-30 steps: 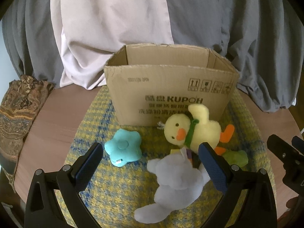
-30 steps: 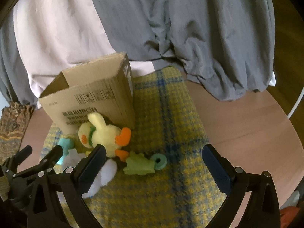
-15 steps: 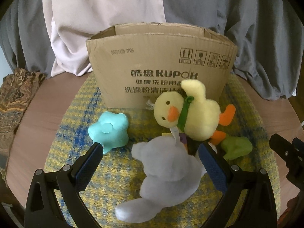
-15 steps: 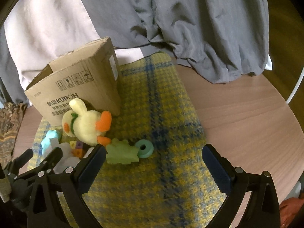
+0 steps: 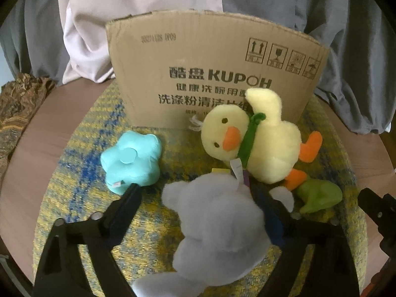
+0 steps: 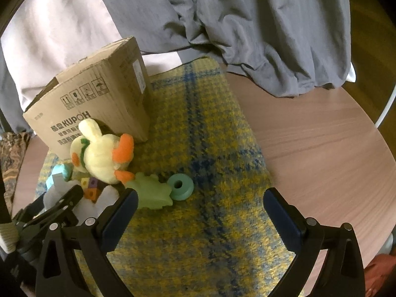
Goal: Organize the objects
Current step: 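Grasp the white plush bunny with the left tool while the right tool approaches the green dinosaur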
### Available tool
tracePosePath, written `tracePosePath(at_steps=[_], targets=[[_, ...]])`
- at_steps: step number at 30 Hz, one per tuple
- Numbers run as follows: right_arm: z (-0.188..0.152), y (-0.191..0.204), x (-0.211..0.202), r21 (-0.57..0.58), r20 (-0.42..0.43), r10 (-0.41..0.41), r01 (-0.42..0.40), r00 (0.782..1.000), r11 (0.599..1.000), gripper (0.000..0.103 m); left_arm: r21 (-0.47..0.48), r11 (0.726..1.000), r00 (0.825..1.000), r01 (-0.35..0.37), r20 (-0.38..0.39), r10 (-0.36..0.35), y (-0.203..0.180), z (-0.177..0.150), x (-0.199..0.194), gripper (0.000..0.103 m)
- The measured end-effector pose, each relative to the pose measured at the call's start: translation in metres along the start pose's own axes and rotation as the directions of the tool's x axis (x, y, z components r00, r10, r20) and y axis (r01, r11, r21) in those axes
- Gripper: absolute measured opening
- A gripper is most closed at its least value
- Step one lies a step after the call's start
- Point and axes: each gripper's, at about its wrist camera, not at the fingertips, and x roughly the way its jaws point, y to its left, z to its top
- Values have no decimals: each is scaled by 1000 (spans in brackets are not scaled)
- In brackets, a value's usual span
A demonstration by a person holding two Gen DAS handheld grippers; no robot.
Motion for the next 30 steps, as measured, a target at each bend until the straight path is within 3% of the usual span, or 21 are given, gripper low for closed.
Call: tracePosePath(at_steps=[5, 11, 22, 30], targets=[[0, -4, 5, 10, -12, -3, 3, 1000, 1000, 102, -2, 1000, 1000, 28, -11, -28, -3, -1, 6, 64], [0, -9, 9, 26, -22, -7, 7, 1000, 1000, 102, 22, 999, 999, 34, 17, -34, -7, -3, 2, 55], [-1, 6, 18, 7, -38, 32, -32, 999, 999, 102, 29, 1000, 998, 9, 66, -11, 8, -6, -19, 53], [-3, 38, 36, -51, -58, 46, -49, 997, 997, 102, -28, 999, 998, -17, 56, 19, 38, -10, -21, 53]])
